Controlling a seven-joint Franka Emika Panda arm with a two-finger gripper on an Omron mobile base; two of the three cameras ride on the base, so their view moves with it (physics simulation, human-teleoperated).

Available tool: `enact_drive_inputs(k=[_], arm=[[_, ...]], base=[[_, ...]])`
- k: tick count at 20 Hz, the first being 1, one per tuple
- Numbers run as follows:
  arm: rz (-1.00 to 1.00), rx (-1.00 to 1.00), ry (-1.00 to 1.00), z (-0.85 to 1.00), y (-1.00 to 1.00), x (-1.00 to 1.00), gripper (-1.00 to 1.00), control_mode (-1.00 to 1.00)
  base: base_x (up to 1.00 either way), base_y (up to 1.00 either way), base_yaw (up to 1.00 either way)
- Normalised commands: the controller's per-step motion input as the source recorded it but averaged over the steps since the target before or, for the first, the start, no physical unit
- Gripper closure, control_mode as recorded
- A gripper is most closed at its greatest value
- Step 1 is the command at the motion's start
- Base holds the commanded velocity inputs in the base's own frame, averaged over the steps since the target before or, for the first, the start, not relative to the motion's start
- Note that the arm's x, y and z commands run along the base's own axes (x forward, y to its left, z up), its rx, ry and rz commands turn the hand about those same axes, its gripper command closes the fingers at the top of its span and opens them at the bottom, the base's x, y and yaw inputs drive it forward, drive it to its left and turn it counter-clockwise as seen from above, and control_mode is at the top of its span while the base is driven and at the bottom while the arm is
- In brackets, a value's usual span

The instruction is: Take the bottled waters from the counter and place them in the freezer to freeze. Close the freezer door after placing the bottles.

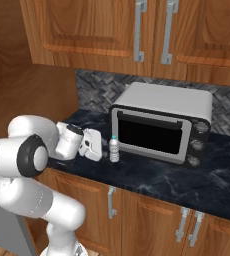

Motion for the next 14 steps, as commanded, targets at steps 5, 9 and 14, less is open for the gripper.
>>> enact_drive_inputs(k=[5,9,14], arm=[[0.00,-0.07,0.04,0.00,0.00,0.02,-1.00,-1.00],[0.00,-0.05,0.07,0.00,0.00,0.02,-1.00,-1.00],[0.00,-0.04,0.05,0.00,-0.10,0.12,-1.00,-1.00]], base=[[0.00,0.00,0.00],[0.00,0.00,0.00],[0.00,0.00,0.00]])
